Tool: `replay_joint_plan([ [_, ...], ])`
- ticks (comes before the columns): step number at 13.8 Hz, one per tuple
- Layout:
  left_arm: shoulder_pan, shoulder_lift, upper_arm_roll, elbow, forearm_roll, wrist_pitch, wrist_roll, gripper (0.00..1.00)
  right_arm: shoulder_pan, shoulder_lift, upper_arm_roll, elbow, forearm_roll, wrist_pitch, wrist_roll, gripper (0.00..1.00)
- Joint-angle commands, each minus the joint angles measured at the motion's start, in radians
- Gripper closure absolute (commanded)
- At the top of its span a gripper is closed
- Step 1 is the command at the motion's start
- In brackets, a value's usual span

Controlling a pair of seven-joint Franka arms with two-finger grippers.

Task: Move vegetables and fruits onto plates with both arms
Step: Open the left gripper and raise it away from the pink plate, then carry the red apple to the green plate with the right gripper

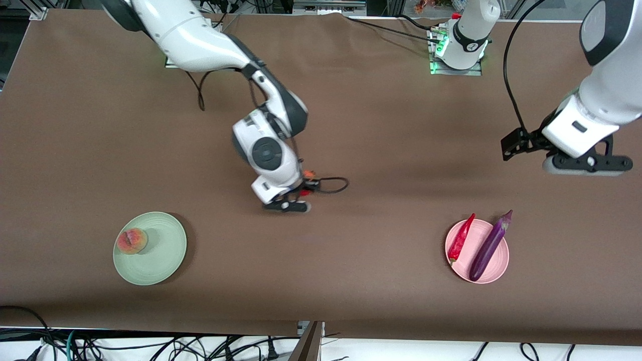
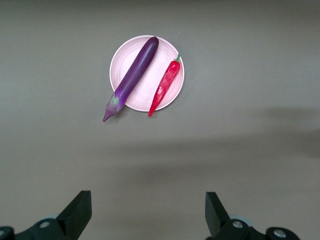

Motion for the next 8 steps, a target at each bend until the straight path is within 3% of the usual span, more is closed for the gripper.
replay_joint_plan([
  [1, 0.011, -0.079, -0.006, -0.108, -0.029, 0.011, -0.014, 0.0, -0.101, -0.047, -0.006, -0.002, -0.028, -0.064, -0.141, 0.7],
  [3, 0.011, -0.073, -0.006, -0.091, -0.029, 0.011, -0.008, 0.0, -0.161, -0.057, -0.044, -0.005, -0.031, -0.085, -0.27, 0.7],
  [6, 0.01, -0.051, -0.012, -0.082, -0.027, 0.012, -0.009, 0.0, -0.215, -0.057, -0.156, -0.011, -0.029, -0.095, -0.529, 0.7],
  [8, 0.011, -0.03, -0.01, -0.067, -0.024, 0.015, -0.009, 0.0, -0.305, -0.053, -0.161, -0.009, -0.022, -0.09, -0.689, 0.69],
])
